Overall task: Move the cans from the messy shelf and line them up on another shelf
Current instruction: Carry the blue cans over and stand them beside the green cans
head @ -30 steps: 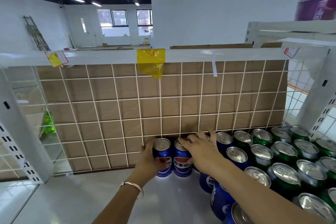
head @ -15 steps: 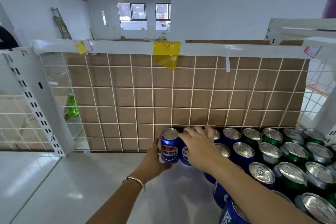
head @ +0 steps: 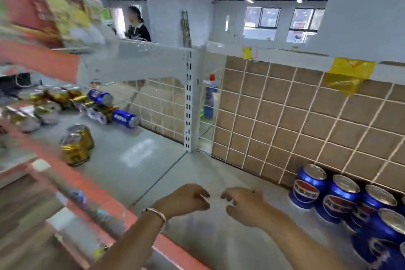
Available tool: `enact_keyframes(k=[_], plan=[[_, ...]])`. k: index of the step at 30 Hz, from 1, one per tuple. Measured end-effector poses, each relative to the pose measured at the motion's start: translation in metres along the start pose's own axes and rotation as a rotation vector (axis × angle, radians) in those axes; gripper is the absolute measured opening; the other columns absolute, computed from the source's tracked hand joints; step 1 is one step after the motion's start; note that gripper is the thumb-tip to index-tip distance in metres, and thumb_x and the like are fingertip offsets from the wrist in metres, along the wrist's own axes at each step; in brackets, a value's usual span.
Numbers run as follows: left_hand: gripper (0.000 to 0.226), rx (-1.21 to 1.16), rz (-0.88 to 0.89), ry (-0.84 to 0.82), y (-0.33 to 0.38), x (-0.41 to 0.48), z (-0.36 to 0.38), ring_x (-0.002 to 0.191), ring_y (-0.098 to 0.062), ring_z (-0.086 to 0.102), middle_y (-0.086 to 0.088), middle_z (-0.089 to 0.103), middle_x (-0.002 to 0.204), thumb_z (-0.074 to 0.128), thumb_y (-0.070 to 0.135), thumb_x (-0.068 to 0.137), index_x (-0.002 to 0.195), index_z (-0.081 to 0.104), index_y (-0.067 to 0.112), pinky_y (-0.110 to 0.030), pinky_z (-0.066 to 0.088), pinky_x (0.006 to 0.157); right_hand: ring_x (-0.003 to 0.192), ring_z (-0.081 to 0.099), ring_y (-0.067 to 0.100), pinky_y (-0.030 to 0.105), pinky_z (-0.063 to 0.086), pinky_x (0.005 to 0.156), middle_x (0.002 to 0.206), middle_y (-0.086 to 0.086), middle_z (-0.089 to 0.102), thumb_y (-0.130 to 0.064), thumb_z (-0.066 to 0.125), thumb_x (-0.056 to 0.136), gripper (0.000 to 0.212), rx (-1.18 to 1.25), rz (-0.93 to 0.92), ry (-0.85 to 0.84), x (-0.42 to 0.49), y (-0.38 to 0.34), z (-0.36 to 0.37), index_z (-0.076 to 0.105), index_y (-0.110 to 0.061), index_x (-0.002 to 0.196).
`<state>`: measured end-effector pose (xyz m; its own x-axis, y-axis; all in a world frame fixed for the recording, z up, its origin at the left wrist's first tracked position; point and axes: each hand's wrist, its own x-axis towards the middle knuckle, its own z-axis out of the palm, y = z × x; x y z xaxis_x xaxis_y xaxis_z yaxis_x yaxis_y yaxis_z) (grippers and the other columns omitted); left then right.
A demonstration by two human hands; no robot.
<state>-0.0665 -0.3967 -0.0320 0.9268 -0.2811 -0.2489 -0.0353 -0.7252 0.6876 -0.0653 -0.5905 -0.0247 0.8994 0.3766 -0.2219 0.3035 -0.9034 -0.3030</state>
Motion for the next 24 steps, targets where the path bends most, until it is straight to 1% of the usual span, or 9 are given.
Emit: enact_keyframes(k=[3, 7, 10, 12, 13, 16, 18, 20, 24], plan=[[0.035, -0.063, -0.053, 0.070, -0.039, -0.032, -0.034, 0.089, -0.008, 0.058, 0.002, 0.063, 0.098, 0.064, 0.024, 0.085, 0.118, 0.061, 0.014, -0.001, 0.040, 0.064, 0.115, 0.052, 0.008, 0.031, 0.026, 0.095, 0.123, -0.012, 0.055, -0.032, 0.048, 0.092, 0.034, 0.010, -0.041, -0.044, 0.025, -0.051, 0.006, 0.051, -0.033, 0.127], [0.033, -0.084, -0.115, 0.121, -0.097, -0.081, -0.078, 0.093, -0.013, 0.063, -0.003, 0.066, 0.104, 0.064, 0.025, 0.083, 0.115, 0.063, 0.014, -0.015, 0.046, 0.077, 0.115, 0.053, 0.010, 0.030, 0.032, 0.096, 0.120, -0.012, 0.057, -0.035, 0.052, 0.091, 0.032, 0.019, -0.090, -0.091, 0.054, -0.129, 0.015, 0.054, -0.032, 0.123], [0.031, -0.098, -0.156, 0.152, -0.145, -0.116, -0.112, 0.088, -0.015, 0.064, -0.008, 0.069, 0.104, 0.063, 0.018, 0.085, 0.115, 0.062, 0.011, -0.018, 0.047, 0.078, 0.116, 0.053, 0.011, 0.030, 0.035, 0.099, 0.119, -0.011, 0.059, -0.035, 0.055, 0.089, 0.032, 0.031, -0.136, -0.114, 0.075, -0.191, 0.029, 0.057, -0.032, 0.121], [0.031, -0.098, -0.183, 0.188, -0.175, -0.136, -0.134, 0.094, -0.017, 0.065, -0.006, 0.068, 0.103, 0.061, 0.016, 0.086, 0.116, 0.061, 0.011, -0.018, 0.047, 0.080, 0.114, 0.054, 0.011, 0.031, 0.038, 0.101, 0.117, -0.010, 0.061, -0.034, 0.058, 0.087, 0.032, 0.035, -0.144, -0.115, 0.088, -0.229, 0.038, 0.059, -0.031, 0.119], [0.031, -0.076, -0.192, 0.206, -0.190, -0.146, -0.144, 0.097, -0.017, 0.065, -0.006, 0.068, 0.108, 0.060, 0.017, 0.086, 0.117, 0.061, 0.012, -0.015, 0.046, 0.079, 0.113, 0.055, 0.012, 0.032, 0.040, 0.101, 0.115, -0.010, 0.061, -0.033, 0.059, 0.085, 0.034, 0.040, -0.150, -0.115, 0.096, -0.245, 0.042, 0.060, -0.031, 0.119], [0.035, -0.068, -0.186, 0.213, -0.225, -0.170, -0.168, 0.090, -0.006, 0.057, -0.003, 0.063, 0.118, 0.058, 0.015, 0.088, 0.123, 0.057, 0.011, 0.002, 0.037, 0.061, 0.111, 0.057, 0.016, 0.034, 0.044, 0.098, 0.109, -0.010, 0.061, -0.032, 0.060, 0.080, 0.036, 0.053, -0.157, -0.114, 0.116, -0.283, 0.056, 0.062, -0.030, 0.116], [0.035, -0.058, -0.196, 0.219, -0.245, -0.182, -0.184, 0.085, 0.000, 0.052, 0.005, 0.059, 0.108, 0.057, 0.016, 0.089, 0.125, 0.056, 0.016, -0.001, 0.036, 0.059, 0.113, 0.056, 0.017, 0.036, 0.042, 0.099, 0.112, -0.010, 0.061, -0.031, 0.059, 0.080, 0.034, 0.059, -0.141, -0.098, 0.127, -0.301, 0.064, 0.063, -0.031, 0.114], [0.035, -0.049, -0.210, 0.218, -0.262, -0.188, -0.199, 0.087, -0.001, 0.051, 0.006, 0.058, 0.102, 0.055, 0.018, 0.090, 0.125, 0.057, 0.017, -0.004, 0.035, 0.059, 0.117, 0.053, 0.014, 0.036, 0.038, 0.102, 0.115, -0.012, 0.059, -0.031, 0.057, 0.083, 0.033, 0.040, -0.094, -0.067, 0.139, -0.314, 0.067, 0.060, -0.033, 0.115], [0.027, -0.126, -0.227, 0.237, -0.285, -0.193, -0.229, 0.074, -0.001, 0.051, 0.007, 0.058, 0.090, 0.056, 0.018, 0.089, 0.116, 0.062, 0.018, 0.002, 0.036, 0.053, 0.124, 0.047, 0.014, 0.034, 0.031, 0.100, 0.125, -0.011, 0.055, -0.031, 0.053, 0.089, 0.033, -0.007, 0.014, 0.018, 0.162, -0.331, 0.062, 0.056, -0.031, 0.123]])
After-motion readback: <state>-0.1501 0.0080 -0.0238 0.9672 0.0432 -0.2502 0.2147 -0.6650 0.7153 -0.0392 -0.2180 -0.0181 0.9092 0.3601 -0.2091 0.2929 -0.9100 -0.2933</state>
